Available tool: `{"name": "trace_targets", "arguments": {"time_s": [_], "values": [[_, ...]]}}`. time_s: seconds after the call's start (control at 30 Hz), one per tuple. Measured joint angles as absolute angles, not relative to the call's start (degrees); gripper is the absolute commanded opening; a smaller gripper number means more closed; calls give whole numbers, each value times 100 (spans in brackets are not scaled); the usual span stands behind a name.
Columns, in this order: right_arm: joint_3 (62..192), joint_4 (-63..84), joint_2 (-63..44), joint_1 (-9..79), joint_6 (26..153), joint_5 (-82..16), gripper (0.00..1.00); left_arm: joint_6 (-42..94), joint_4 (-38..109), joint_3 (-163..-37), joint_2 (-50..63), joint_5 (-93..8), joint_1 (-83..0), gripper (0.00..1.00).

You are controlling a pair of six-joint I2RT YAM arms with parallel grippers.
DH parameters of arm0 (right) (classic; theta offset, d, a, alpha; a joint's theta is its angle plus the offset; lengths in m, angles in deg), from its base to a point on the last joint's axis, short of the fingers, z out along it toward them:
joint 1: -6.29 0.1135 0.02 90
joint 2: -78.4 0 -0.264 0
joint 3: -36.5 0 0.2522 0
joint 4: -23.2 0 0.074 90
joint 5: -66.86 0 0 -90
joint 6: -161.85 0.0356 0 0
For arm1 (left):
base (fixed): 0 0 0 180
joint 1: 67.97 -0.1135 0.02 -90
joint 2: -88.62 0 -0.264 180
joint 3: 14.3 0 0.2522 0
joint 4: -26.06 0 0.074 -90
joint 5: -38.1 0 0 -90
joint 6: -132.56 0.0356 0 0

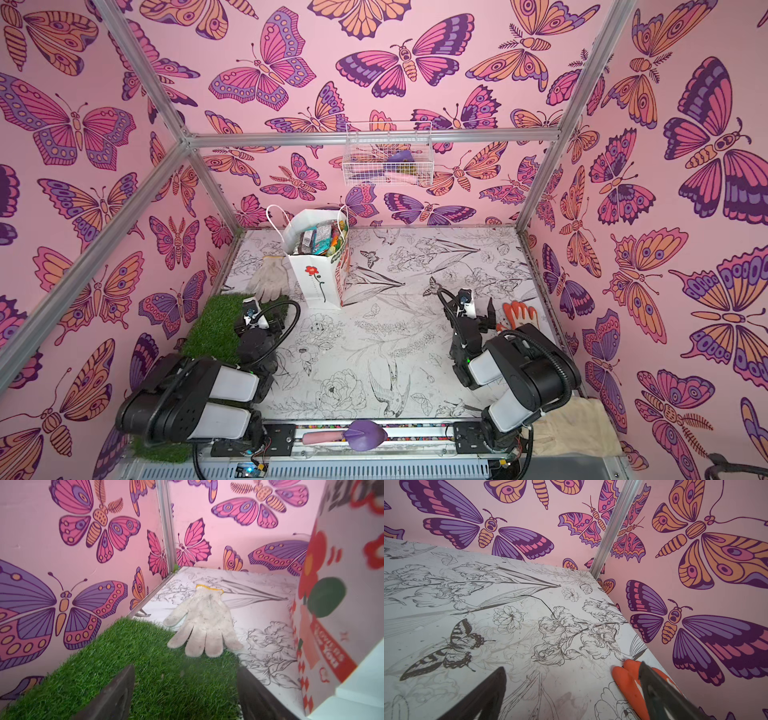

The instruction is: Place the snacks into the paper bag

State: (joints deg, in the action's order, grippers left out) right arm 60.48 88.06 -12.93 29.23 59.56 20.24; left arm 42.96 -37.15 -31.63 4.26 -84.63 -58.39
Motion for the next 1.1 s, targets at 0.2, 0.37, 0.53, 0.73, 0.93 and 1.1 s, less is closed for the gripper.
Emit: {"name": "trace_targets", "arguments": {"time_s": [0.2,0.37,0.53,0.73,0.93,1.1], "values": [[6050,8809,-1293,2926,5934,2026,99,4325,-3859,-3172,262,-8397,-5858,81],[6050,8809,-1293,2926,5934,2026,99,4403,-3925,-3174,262,-8314,-5841,84],[6052,8809,-1298,2926,5916,2026,99,4753,-3981,-3308,92,-8041,-5655,99],[6081,8809,-1313,2926,5872,2039,99,5112,-3986,-3434,-92,-7840,-5443,99],[6085,8809,-1311,2685,6098,2048,99,5219,-3986,-3436,-92,-7822,-5443,99],[6085,8787,-1302,2565,6257,2019,99,5256,-3986,-3436,-92,-7820,-5443,99]]}}
